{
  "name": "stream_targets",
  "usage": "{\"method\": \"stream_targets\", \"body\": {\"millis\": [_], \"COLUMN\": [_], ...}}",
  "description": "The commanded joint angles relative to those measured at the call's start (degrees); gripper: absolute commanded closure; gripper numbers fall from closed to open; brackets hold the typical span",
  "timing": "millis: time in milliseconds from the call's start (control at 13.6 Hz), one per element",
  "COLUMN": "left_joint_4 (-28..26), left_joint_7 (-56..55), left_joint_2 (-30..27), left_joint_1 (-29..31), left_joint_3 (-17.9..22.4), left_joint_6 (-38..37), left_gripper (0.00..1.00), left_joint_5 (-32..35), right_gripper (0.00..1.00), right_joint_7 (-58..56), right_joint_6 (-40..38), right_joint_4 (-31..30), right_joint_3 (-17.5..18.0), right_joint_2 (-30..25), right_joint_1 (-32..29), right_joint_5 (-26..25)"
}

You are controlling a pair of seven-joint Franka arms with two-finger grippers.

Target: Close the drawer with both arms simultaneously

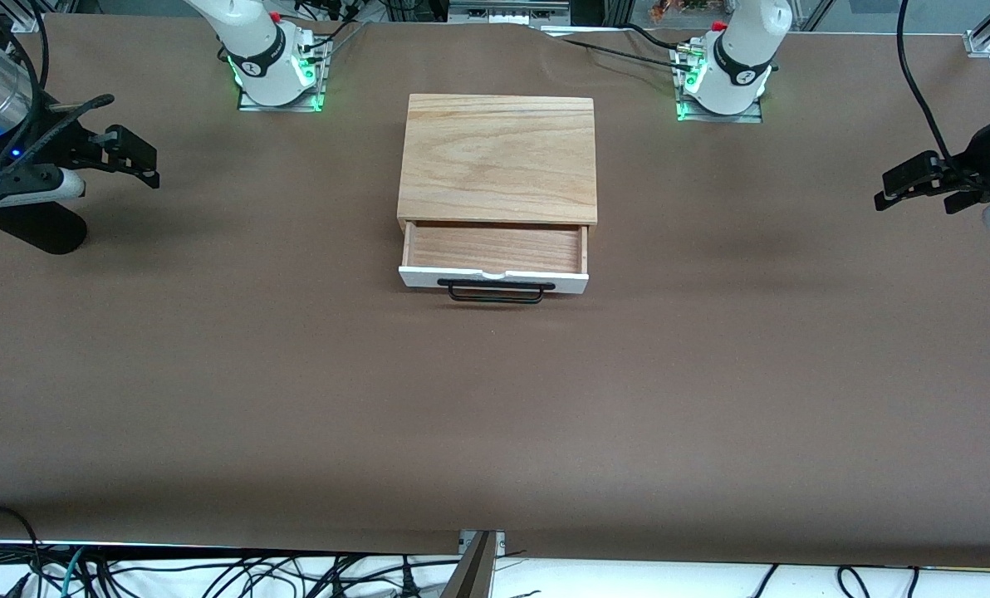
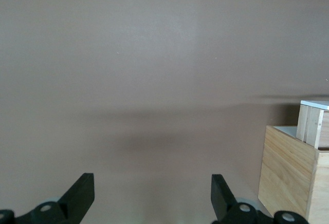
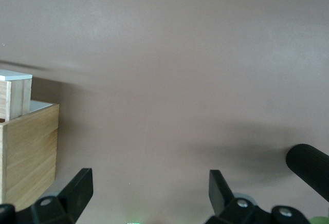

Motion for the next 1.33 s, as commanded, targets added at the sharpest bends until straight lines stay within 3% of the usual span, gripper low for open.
{"method": "stream_targets", "body": {"millis": [0, 147, 368, 515, 663, 957, 1252], "left_joint_4": [1.3, 1.3, 1.3, 1.3, 1.1, 1.2, 1.3], "left_joint_7": [1.2, 1.2, 1.3, 1.3, 1.1, 1.4, 1.4], "left_joint_2": [0.6, 0.6, 0.8, 1.5, 3.0, 5.9, 12.7], "left_joint_1": [0.2, 0.2, 0.2, 0.2, -0.1, -0.9, -0.1], "left_joint_3": [-0.1, -0.1, -0.1, -0.1, -0.3, -0.4, -0.3], "left_joint_6": [-0.3, -0.3, -0.4, -0.5, -0.8, -2.3, -1.8], "left_gripper": [0.0, 0.0, 0.0, 0.0, 0.0, 0.0, 0.0], "left_joint_5": [0.7, 0.7, 0.6, 0.2, 0.1, -0.5, -11.4], "right_gripper": [0.0, 0.0, 0.0, 0.0, 0.0, 0.0, 0.0], "right_joint_7": [0.6, 0.6, 0.6, 0.6, 0.4, 0.6, 6.1], "right_joint_6": [-0.9, 0.0, 3.9, 8.4, 14.6, 17.1, 29.1], "right_joint_4": [0.3, 0.4, 0.9, 1.1, 2.5, 9.0, 9.3], "right_joint_3": [0.8, 1.1, 1.2, 1.2, 1.2, 1.2, 2.2], "right_joint_2": [0.0, 1.0, 5.0, 9.8, 16.8, 28.2, 34.0], "right_joint_1": [-0.9, -0.8, 0.9, 2.7, 4.5, 9.5, 14.6], "right_joint_5": [0.4, 1.5, 8.3, 11.2, 18.2, 25.5, 26.6]}}
